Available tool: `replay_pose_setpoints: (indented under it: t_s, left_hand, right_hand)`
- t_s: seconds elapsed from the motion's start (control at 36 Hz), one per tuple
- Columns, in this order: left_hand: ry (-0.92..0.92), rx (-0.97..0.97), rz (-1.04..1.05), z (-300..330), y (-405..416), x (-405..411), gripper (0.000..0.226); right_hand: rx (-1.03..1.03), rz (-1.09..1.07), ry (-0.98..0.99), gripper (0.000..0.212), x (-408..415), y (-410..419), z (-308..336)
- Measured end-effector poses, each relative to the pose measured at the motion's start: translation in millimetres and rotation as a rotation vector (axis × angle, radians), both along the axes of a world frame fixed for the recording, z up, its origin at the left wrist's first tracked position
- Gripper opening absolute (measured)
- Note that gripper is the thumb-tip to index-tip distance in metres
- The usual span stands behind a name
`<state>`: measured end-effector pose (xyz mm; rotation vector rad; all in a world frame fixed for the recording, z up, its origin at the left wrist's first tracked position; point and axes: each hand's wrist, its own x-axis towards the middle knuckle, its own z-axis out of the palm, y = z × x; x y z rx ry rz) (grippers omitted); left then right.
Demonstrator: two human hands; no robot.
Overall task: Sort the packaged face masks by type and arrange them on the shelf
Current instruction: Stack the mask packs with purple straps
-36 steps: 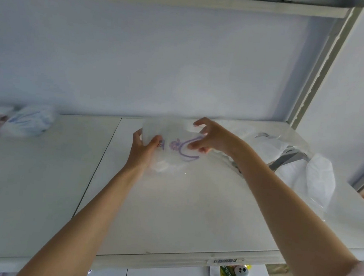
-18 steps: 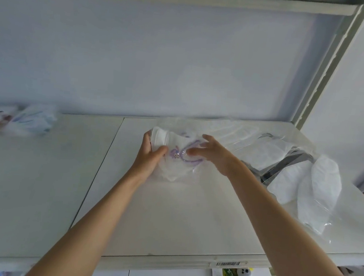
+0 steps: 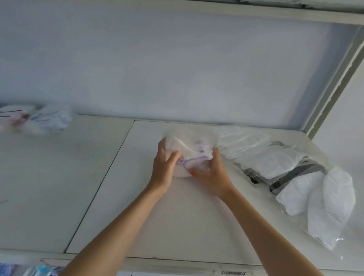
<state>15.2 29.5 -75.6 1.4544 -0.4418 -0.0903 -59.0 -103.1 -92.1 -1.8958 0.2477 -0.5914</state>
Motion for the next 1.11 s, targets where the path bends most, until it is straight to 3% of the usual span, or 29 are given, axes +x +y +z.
replay_pose_setpoints:
  t_s: [0.14, 0.19, 0.36, 0.44, 0.53, 0.69, 0.81, 0.89, 0.94, 1.03, 1.11]
  left_hand:
    - [-0.005, -0.028, -0.01, 12, -5, 0, 0.03]
    - [-0.003, -0.034, -0.031, 10, -2, 0, 0.023]
    - [0.008, -0.054, -0.027, 5, 0, 3, 0.054]
    - [0.018, -0.075, -0.023, 12, -3, 6, 0.058]
    - [0.056, -0.05, -0.017, 7, -3, 5, 0.073]
    - [0.082, -0.099, 0.02, 14, -3, 2, 0.072]
    - [0.093, -0.027, 0.006, 9, -1, 3, 0.068]
    - [0.106, 0.002, -0.003, 8, 1, 6, 0.063]
    - [0.094, 0.011, 0.002, 13, 6, 11, 0.061]
    - [0.056, 0.033, 0.035, 22, 21, 25, 0.05]
    - [0.018, 0.067, 0.158, 30, 50, 52, 0.041]
  right_hand:
    - [0.073, -0.013, -0.03, 0.061, 7, -2, 9]
    - [0.064, -0.002, 0.045, 0.067, 7, -3, 3]
    - [0.109, 0.037, 0.138, 0.082, 20, -8, -4]
    - [0.134, 0.019, 0.118, 0.055, 25, -4, -1]
    - [0.113, 0.017, 0.12, 0.058, 25, -4, -6]
    - [0.07, 0.052, 0.129, 0.07, 23, -3, 6]
    - [-0.054, 0.065, 0.183, 0.049, 25, -4, -4]
    - [-0.026, 0.038, 0.211, 0.042, 28, -6, -6]
    - [-0.061, 0.052, 0.197, 0.015, 31, 4, 4]
    - [-0.002, 0.053, 0.133, 0.013, 46, 23, 16]
    - [0.021, 0.08, 0.114, 0.074, 80, 50, 18]
